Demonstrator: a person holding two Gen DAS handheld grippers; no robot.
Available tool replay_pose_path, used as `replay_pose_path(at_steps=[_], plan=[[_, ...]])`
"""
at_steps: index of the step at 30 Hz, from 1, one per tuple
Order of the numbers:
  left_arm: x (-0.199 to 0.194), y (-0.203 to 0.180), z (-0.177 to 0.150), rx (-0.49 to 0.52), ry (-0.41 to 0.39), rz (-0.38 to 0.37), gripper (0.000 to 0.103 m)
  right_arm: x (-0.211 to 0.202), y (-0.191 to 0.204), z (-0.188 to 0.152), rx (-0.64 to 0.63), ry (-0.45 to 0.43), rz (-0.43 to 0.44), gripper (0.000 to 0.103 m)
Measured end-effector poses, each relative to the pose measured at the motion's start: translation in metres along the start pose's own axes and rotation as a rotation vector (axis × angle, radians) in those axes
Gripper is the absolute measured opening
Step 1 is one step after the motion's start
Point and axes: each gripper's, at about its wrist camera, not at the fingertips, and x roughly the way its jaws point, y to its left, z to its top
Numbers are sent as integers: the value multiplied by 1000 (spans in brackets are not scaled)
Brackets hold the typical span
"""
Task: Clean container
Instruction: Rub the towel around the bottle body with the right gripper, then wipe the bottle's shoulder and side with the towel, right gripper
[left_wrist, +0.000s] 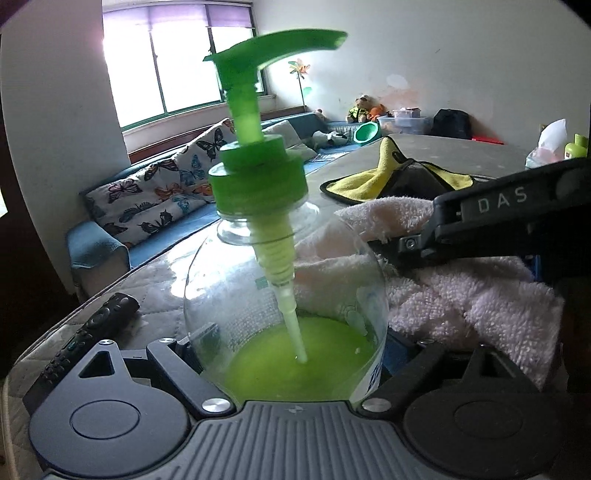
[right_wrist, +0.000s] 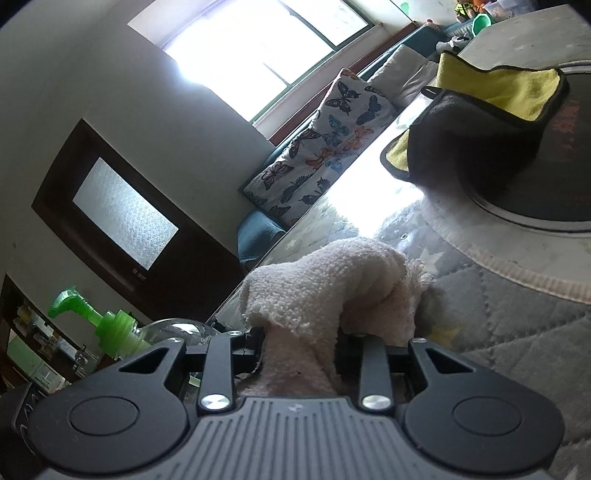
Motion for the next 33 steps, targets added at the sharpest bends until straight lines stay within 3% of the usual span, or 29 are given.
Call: replay_pose_path(at_steps=[11, 15, 18, 20, 24, 33], plan=[[-6, 1, 1, -40, -17, 20, 90, -6, 0, 3, -7, -59, 42, 28], [-5, 10, 3, 21, -37, -98, 89, -14, -2, 7, 24, -110, 156, 27], [-7, 12, 0, 151, -77, -249, 89, -24, -2, 8, 34, -151, 277, 27], [-6, 13, 0, 212, -98, -286, 89, -27, 0, 9, 24, -163, 323, 27], [1, 25, 2, 179, -89, -341, 90, -17, -3, 9, 24, -113, 279, 27], [2, 23, 0, 189, -92, -321, 91, -5, -15, 5, 60, -51, 140, 27]])
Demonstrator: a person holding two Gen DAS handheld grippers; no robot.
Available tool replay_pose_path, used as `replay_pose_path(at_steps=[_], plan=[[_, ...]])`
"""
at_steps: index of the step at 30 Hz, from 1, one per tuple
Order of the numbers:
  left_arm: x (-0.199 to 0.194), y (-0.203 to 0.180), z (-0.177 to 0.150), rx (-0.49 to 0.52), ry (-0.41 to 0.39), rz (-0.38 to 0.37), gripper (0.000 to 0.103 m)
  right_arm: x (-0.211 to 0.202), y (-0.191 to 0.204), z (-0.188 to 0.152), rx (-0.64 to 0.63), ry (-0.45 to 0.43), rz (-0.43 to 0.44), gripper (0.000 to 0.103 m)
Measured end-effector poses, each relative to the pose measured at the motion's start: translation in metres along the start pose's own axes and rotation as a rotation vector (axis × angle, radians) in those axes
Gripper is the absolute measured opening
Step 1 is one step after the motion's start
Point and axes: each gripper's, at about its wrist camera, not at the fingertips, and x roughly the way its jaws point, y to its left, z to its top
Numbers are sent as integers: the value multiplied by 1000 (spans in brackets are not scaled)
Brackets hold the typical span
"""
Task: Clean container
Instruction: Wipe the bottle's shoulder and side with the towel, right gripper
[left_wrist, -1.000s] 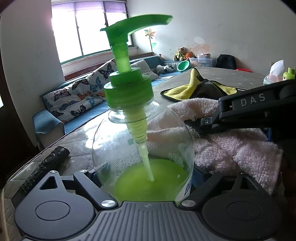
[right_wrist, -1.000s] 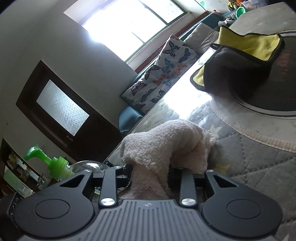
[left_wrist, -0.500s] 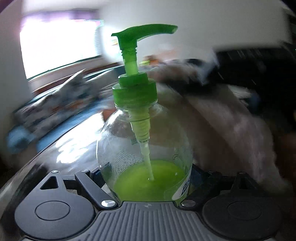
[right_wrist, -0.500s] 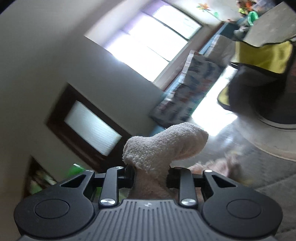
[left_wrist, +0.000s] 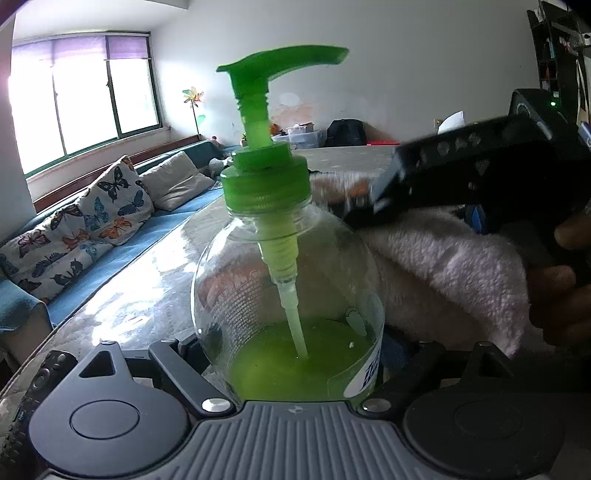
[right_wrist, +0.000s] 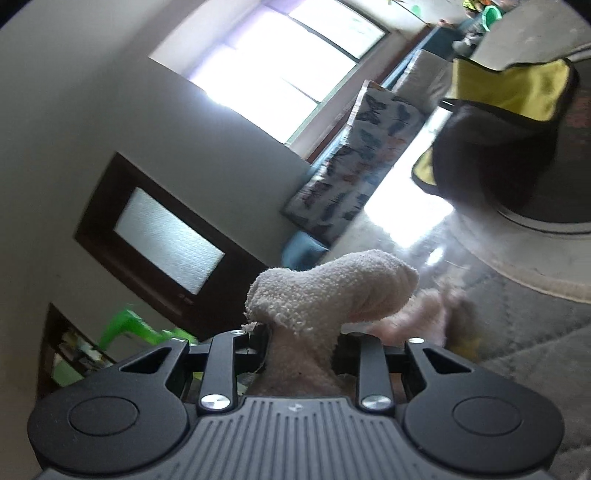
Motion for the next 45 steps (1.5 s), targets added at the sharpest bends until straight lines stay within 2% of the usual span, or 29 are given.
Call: replay_pose_path(at_steps=[5, 8, 12, 15, 19, 22, 27, 30, 35, 45], plan=[[0, -8, 0, 2, 7, 23, 91, 4, -3, -3, -6, 31, -49, 27], [-1, -10, 1, 0, 16, 43, 91, 5, 2, -6, -55, 37, -92, 27], [2, -13, 1, 9, 26, 74, 92, 3, 7, -8, -71, 33, -99, 27], [5, -12, 1, -12, 48, 70, 92, -4, 7, -5, -37, -6, -34, 27], [8, -10, 2, -42, 84, 65, 91, -18, 11, -1, -25, -78, 110, 27], [7, -8, 2, -70, 93, 54, 91, -19, 17, -1, -40, -92, 154, 27], [9, -2, 1, -116, 109, 41, 93, -8, 15, -1, -38, -41, 73, 27], [7, -4, 1, -118, 110, 44, 93, -5, 8, 0, -8, -16, 38, 27], [13, -2, 1, -115, 112, 58, 96, 4, 11, -4, -44, 33, -53, 27], [17, 2, 2, -140, 122, 54, 98, -2, 20, -10, -90, 29, -84, 27]])
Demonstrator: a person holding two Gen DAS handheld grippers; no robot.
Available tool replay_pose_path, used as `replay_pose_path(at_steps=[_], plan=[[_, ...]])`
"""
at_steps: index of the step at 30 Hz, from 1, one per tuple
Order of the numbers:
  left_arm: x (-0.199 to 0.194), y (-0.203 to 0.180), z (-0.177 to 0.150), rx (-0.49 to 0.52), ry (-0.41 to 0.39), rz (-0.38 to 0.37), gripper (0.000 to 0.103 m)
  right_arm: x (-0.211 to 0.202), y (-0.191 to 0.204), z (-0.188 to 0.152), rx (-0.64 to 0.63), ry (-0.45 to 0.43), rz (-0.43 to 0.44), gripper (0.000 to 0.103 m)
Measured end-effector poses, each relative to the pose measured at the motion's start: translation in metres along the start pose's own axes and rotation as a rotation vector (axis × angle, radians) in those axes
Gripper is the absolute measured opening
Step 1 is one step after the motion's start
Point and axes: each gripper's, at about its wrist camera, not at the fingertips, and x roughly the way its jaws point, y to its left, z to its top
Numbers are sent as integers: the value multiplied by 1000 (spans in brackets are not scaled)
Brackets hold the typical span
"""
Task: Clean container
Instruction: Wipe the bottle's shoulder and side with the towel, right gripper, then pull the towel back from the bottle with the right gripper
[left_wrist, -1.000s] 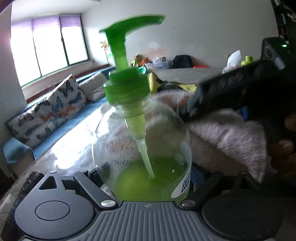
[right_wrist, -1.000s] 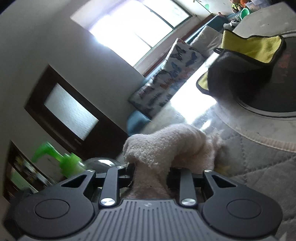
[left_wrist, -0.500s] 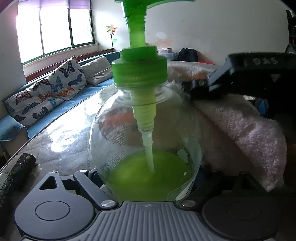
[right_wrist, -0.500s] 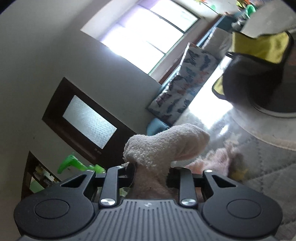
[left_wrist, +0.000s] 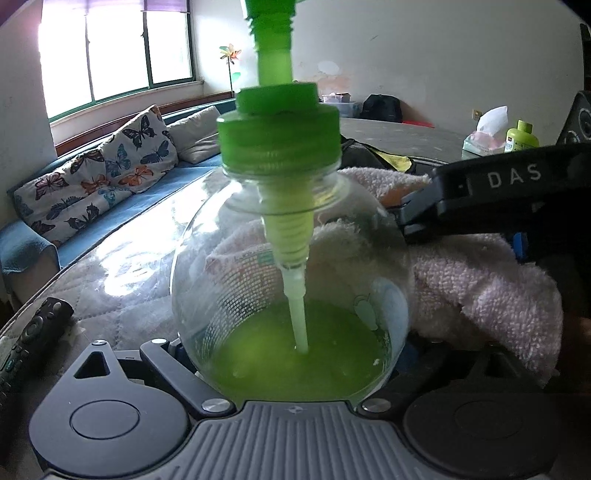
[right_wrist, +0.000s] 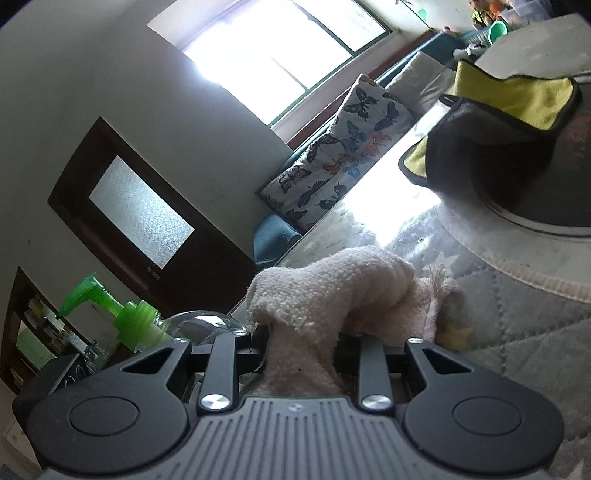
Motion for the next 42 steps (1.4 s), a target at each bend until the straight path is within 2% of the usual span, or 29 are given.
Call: replay_pose_path(at_steps=[5, 8, 12, 15, 19, 25, 36, 42], plan=[[-1, 0, 1, 2, -6, 4, 94, -7, 5, 0, -2, -31, 8, 27], [0, 0, 0, 1, -7, 5, 93, -17, 8, -3, 59, -62, 30, 27], [1, 1, 0, -4, -7, -5, 92, -34, 19, -14, 80, -87, 54, 27], [0, 0, 0, -12, -9, -3, 88, -44, 29, -21, 64, -81, 26, 27], [-2, -3, 0, -22, -9, 15, 88, -51, 40, -30, 34, -64, -23, 27], [-8, -9, -3, -31, -9, 3, 88, -60, 55, -36, -3, -46, -95, 27], [-25, -27, -14, -23, -9, -25, 88, -77, 60, -49, 6, -6, -216, 27], [-33, -36, -20, -4, -10, -39, 88, -81, 65, -55, -29, 30, -291, 27]])
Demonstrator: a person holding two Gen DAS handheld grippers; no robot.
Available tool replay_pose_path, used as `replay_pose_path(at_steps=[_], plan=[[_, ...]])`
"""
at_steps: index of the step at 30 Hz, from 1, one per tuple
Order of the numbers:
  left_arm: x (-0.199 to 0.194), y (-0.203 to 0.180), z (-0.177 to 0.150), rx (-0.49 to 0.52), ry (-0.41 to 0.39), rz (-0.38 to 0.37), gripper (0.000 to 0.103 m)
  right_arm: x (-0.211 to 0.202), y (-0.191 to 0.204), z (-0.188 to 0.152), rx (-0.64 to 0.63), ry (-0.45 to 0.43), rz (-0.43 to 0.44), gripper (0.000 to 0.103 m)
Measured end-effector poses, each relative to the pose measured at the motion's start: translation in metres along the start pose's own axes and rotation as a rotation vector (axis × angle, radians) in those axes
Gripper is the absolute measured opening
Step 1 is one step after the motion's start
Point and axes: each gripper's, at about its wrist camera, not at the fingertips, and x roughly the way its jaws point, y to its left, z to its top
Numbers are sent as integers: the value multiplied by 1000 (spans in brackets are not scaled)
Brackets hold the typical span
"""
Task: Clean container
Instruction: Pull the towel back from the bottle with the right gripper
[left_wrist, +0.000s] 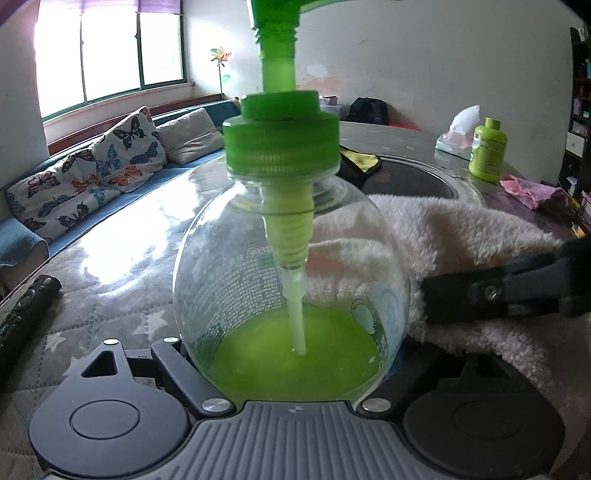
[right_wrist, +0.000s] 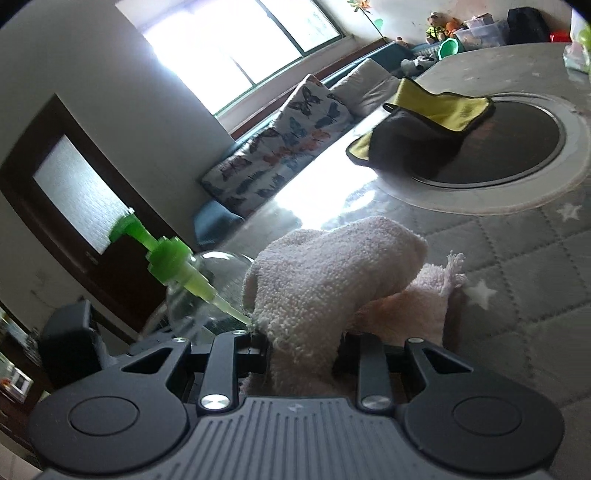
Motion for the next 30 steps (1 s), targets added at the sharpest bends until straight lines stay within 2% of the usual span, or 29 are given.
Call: replay_pose_path(at_steps=[6, 9, 11, 13, 16, 22, 26, 30], plan=[[-1, -3, 0, 8, 0, -3, 88, -6, 6, -4, -22, 10, -83, 27], [-1, -1, 0, 0, 0, -9, 88, -11, 13, -4, -73, 6, -125, 36], [0, 0, -1, -4, 1, -12, 88, -17, 20, -6, -122, 4, -140, 49], [0, 1, -1, -13, 2, -18, 89, -22, 28, -10, -175, 3, -157, 57], [0, 1, -1, -12, 0, -14, 89, -29, 34, -14, -229, -16, -188, 59], [-1, 3, -2, -26, 2, -7, 91, -47, 26, -13, -205, -51, -187, 62], [-4, 7, -4, -54, 1, -9, 92, -50, 15, -11, -183, -27, -189, 62], [-12, 12, -10, -90, -4, -18, 95, -51, 16, -19, -246, -2, -216, 63]])
